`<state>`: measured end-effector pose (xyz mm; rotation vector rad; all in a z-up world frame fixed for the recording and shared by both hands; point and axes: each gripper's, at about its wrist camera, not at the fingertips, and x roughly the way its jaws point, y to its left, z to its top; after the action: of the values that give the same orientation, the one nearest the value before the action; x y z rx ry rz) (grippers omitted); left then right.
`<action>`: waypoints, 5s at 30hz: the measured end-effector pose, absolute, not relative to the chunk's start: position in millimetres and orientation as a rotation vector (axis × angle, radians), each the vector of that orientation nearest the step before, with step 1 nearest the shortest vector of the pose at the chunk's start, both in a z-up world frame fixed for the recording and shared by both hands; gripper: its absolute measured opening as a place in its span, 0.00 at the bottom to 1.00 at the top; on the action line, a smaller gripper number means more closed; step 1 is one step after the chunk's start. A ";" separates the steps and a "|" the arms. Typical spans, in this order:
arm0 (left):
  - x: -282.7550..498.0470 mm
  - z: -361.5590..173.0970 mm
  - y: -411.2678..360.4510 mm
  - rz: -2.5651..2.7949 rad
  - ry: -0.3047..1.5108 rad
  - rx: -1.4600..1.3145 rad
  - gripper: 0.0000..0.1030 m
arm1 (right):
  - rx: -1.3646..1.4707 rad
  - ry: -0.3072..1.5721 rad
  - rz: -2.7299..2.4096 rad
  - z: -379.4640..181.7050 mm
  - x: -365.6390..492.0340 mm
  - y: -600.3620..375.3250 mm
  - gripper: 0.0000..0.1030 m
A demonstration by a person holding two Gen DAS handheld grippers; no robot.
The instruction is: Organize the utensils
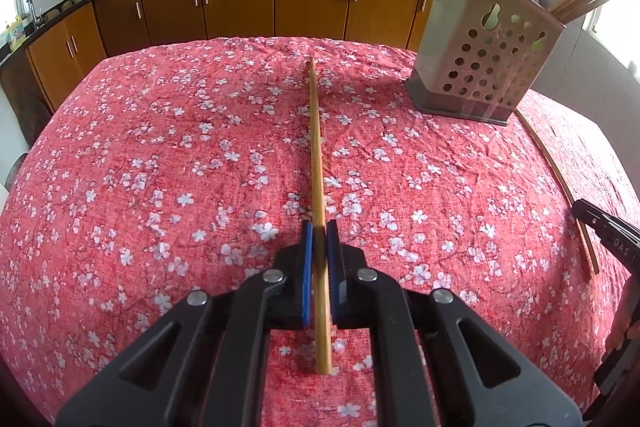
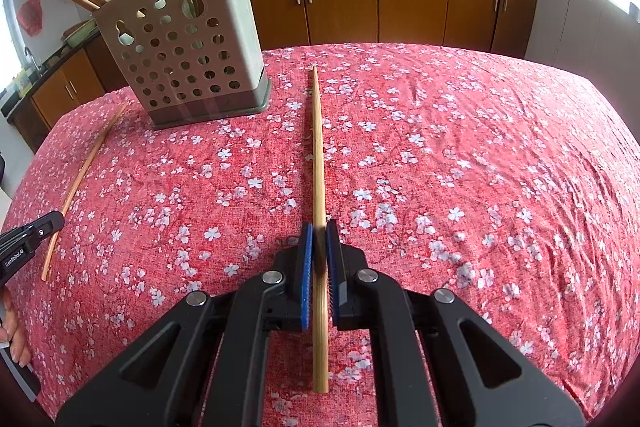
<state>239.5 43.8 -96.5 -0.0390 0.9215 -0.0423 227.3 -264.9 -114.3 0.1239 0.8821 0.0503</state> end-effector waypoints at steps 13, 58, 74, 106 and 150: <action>219.0 -0.6 64.6 -0.062 0.652 -0.095 0.08 | 0.185 0.589 0.035 -30.0 196.4 -296.0 0.07; 212.3 113.7 17.2 -0.189 0.399 -0.154 0.08 | 0.281 0.374 0.227 68.8 170.8 -276.6 0.07; 255.9 211.3 -47.9 -0.179 0.112 -0.147 0.08 | 0.232 0.247 0.260 129.8 208.0 -262.7 0.07; 274.5 157.9 -10.7 -0.123 0.208 -0.165 0.52 | 0.212 0.293 0.215 104.7 229.8 -266.2 0.41; 29.2 -17.5 14.3 0.026 0.389 0.055 0.96 | 0.033 0.373 0.005 -31.2 33.8 -218.3 0.98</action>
<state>29.2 14.3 -17.5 0.0548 0.3890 0.0256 33.8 -218.3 -31.2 0.0334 0.3734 0.0050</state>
